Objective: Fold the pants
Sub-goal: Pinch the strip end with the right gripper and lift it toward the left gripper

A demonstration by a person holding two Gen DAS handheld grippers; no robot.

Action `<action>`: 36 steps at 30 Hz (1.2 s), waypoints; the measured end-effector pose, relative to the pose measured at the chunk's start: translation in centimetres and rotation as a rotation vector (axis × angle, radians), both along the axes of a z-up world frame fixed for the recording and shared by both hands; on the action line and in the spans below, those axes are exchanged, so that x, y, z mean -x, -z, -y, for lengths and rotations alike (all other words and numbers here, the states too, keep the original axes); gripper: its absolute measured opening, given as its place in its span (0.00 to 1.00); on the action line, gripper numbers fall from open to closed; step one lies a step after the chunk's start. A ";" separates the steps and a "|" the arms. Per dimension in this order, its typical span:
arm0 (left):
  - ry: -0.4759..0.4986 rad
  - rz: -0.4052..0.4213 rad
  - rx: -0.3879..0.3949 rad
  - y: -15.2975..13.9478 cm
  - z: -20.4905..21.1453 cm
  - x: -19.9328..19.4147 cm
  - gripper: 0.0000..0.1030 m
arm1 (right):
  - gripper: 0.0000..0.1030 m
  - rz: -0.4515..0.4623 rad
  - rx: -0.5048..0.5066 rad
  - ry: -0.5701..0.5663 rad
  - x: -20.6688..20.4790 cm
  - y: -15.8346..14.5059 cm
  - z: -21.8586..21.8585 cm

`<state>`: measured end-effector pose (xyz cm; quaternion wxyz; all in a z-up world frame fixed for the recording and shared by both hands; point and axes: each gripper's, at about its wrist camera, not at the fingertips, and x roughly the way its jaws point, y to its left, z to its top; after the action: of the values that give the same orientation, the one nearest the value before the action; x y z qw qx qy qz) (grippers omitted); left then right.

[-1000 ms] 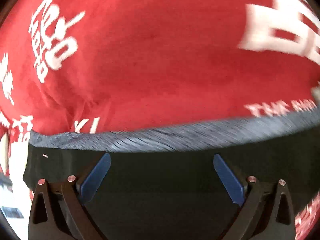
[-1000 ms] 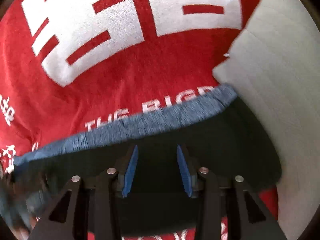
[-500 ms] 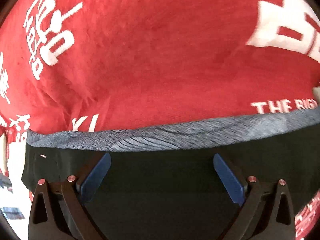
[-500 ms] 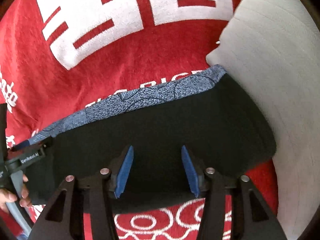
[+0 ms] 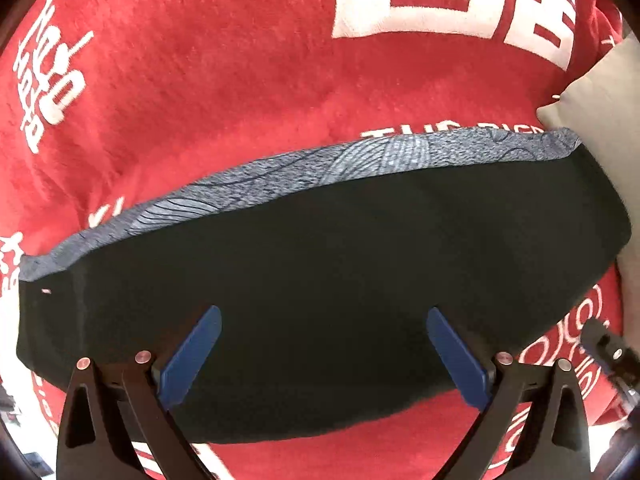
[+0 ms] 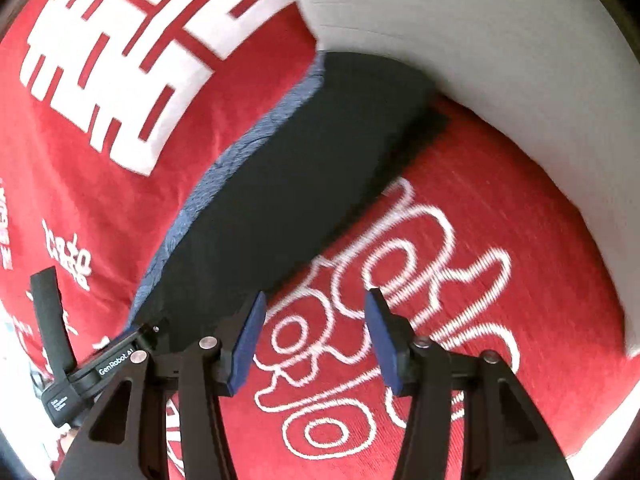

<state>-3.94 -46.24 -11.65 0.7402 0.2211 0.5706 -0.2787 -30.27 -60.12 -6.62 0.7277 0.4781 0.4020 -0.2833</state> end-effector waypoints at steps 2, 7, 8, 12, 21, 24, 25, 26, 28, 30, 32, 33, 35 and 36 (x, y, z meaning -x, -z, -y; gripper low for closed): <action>-0.001 -0.004 0.019 -0.3 0.4 0.2 1.00 | 0.54 0.023 -0.007 0.027 0.2 0.4 0.1; 0.028 0.003 0.021 0.1 2.0 1.0 1.00 | 0.54 0.088 0.003 0.071 1.2 -0.2 1.1; 0.029 0.004 0.009 0.5 2.2 1.0 1.00 | 0.54 0.106 0.000 0.085 1.2 0.0 1.4; 0.003 -0.021 0.010 1.8 1.8 0.4 1.00 | 0.54 0.169 -0.004 0.131 1.1 1.3 2.3; 0.015 0.000 0.022 2.2 1.9 0.8 1.00 | 0.54 0.279 0.078 0.244 0.0 2.2 4.3; 0.014 -0.011 0.025 2.2 1.9 0.6 1.00 | 0.54 0.255 0.084 0.242 -1.3 2.2 4.9; 0.015 -0.012 0.024 2.2 1.8 0.7 1.00 | 0.54 0.246 0.073 0.242 -1.6 2.1 5.1; 0.017 -0.010 0.022 2.1 1.8 0.5 1.00 | 0.50 0.222 0.048 0.244 -1.8 2.0 5.6; 0.020 0.015 0.016 1.3 1.2 0.5 1.00 | 0.20 0.132 0.017 0.236 -2.4 2.0 6.2; 0.021 0.017 0.041 0.4 1.0 0.6 0.85 | 0.16 0.114 0.010 0.204 -2.7 1.5 6.5; 0.023 0.005 0.075 -0.5 0.7 0.7 0.81 | 0.14 0.102 0.047 0.164 -3.0 0.6 6.2; 0.024 0.007 0.093 -0.9 0.6 0.8 0.81 | 0.14 0.102 0.066 0.146 -3.2 0.0 6.0; 0.026 0.009 0.116 -1.0 0.5 0.8 0.81 | 0.13 0.105 0.095 0.121 -3.6 -1.0 5.6; 0.023 -0.003 0.117 -0.6 0.6 0.7 0.81 | 0.13 0.105 0.110 0.106 -3.9 -1.5 5.3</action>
<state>-4.64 -46.79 -11.06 0.7479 0.1835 0.5517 -0.3204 -26.41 -65.43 -5.13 0.7569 0.4722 0.3211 -0.3177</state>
